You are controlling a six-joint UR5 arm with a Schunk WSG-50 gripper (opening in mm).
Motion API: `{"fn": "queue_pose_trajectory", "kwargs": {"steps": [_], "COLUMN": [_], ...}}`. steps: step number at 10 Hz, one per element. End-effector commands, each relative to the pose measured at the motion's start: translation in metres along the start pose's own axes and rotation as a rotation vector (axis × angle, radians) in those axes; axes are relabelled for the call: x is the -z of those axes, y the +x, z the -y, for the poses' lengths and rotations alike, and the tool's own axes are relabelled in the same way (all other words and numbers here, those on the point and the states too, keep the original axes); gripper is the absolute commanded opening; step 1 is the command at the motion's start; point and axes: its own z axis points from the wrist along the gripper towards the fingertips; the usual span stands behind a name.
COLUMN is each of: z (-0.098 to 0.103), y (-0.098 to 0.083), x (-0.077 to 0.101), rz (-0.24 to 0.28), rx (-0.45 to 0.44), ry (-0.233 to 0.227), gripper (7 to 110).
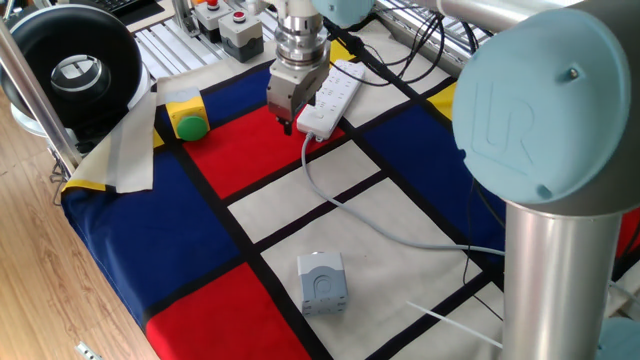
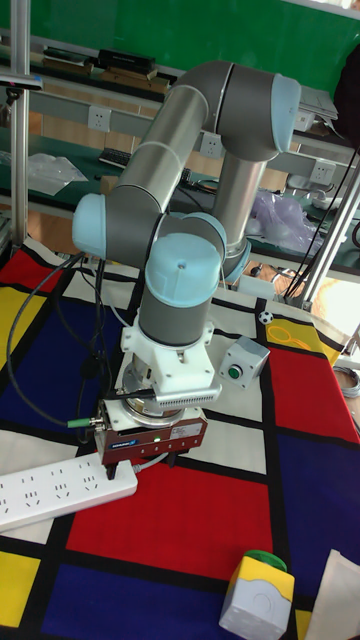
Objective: Turn on the power strip by pressing the button
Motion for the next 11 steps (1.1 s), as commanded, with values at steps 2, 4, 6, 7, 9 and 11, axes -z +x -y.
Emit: {"fn": "queue_pose_trajectory", "kwargs": {"steps": [2, 4, 6, 7, 9, 11], "z": [-0.0077, -0.0068, -0.0022, -0.0007, -0.0007, -0.0019], "y": [0.0101, 0.0136, 0.0156, 0.0152, 0.0143, 0.0134], "x": [-0.0043, -0.0009, -0.0036, -0.0039, -0.0041, -0.0036], "rz": [-0.002, -0.008, -0.008, -0.006, -0.003, -0.001], "rx": [-0.021, -0.022, -0.019, -0.017, -0.015, -0.015], "ry": [-0.007, -0.003, 0.004, 0.005, 0.001, -0.008], "gripper": [88, 88, 88, 88, 88, 88]}}
